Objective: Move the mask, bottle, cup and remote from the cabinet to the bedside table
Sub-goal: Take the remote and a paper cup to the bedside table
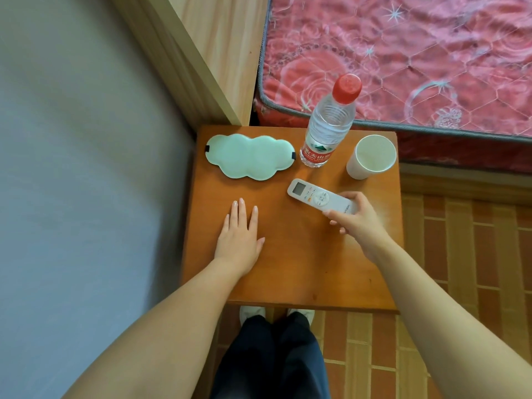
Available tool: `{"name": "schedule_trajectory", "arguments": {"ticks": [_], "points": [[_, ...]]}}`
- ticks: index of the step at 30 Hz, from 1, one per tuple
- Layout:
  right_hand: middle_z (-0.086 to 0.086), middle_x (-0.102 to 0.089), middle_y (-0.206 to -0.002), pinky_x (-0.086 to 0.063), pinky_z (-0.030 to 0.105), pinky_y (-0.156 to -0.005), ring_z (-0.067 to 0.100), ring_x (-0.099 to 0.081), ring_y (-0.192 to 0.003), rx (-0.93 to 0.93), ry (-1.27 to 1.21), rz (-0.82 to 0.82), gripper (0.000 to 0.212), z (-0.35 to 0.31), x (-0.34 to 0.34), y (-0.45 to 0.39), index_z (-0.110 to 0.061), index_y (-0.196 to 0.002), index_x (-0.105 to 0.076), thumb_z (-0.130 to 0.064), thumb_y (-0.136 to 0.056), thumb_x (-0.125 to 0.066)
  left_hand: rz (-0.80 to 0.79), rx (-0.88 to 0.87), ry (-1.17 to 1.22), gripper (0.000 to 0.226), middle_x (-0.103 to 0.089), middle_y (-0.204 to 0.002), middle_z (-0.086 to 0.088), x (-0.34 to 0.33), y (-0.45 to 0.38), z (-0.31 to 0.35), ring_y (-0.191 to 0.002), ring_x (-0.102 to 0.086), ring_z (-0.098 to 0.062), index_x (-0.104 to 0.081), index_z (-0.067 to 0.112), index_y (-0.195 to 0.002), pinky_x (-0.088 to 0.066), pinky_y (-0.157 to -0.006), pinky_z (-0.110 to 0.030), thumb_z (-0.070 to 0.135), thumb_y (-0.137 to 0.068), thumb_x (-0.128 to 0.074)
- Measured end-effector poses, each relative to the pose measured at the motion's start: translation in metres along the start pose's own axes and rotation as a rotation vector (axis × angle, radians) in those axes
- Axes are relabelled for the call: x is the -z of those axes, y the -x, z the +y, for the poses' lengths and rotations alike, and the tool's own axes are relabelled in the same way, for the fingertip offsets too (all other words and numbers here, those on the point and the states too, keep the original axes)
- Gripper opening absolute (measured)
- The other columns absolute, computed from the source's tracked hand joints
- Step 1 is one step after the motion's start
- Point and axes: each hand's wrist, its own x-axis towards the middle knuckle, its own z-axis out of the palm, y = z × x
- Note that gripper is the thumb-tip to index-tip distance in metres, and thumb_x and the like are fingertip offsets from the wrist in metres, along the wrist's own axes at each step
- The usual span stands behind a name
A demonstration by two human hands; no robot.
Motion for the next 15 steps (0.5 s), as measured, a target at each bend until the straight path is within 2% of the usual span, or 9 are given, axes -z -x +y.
{"name": "schedule_trajectory", "arguments": {"ticks": [3, 6, 10, 15], "points": [[0.0, -0.048, -0.112, -0.045, 0.016, -0.063, 0.013, -0.05, -0.1, 0.134, 0.249, 0.085, 0.052, 0.005, -0.003, -0.004, -0.024, -0.113, -0.043, -0.016, -0.073, -0.075, -0.017, 0.01, -0.003, 0.069, 0.007, -0.155, -0.018, 0.001, -0.001, 0.002, -0.142, 0.007, -0.032, 0.004, 0.013, -0.146, -0.007, -0.115, -0.039, 0.046, -0.096, -0.029], [0.001, -0.041, -0.106, -0.037, 0.011, -0.062, 0.012, -0.042, -0.098, 0.212, 0.399, 0.16, 0.048, 0.004, -0.005, -0.007, -0.017, -0.118, -0.046, -0.012, -0.077, -0.071, -0.019, 0.007, -0.006, 0.069, 0.007, -0.155, -0.018, 0.001, -0.001, 0.002, -0.142, 0.007, -0.032, 0.004, 0.013, -0.146, -0.008, -0.115, -0.039, 0.046, -0.096, -0.029], [0.003, -0.042, -0.105, -0.045, 0.028, -0.078, 0.017, -0.043, -0.101, 0.231, 0.584, 0.173, 0.048, 0.012, -0.003, -0.014, -0.018, -0.12, -0.049, -0.02, -0.077, -0.071, -0.01, 0.005, -0.017, 0.068, 0.007, -0.155, -0.018, 0.001, -0.001, 0.001, -0.142, 0.006, -0.032, 0.004, 0.013, -0.146, -0.01, -0.115, -0.038, 0.047, -0.096, -0.029], [0.01, -0.052, -0.124, -0.038, 0.039, -0.091, 0.03, -0.04, -0.11, 0.333, 0.801, 0.214, 0.048, 0.015, 0.001, -0.021, -0.012, -0.126, -0.051, -0.016, -0.08, -0.066, -0.018, 0.008, -0.026, 0.069, 0.007, -0.155, -0.018, 0.0, -0.001, 0.002, -0.142, 0.007, -0.032, 0.005, 0.013, -0.146, -0.01, -0.115, -0.039, 0.047, -0.096, -0.028]]}}
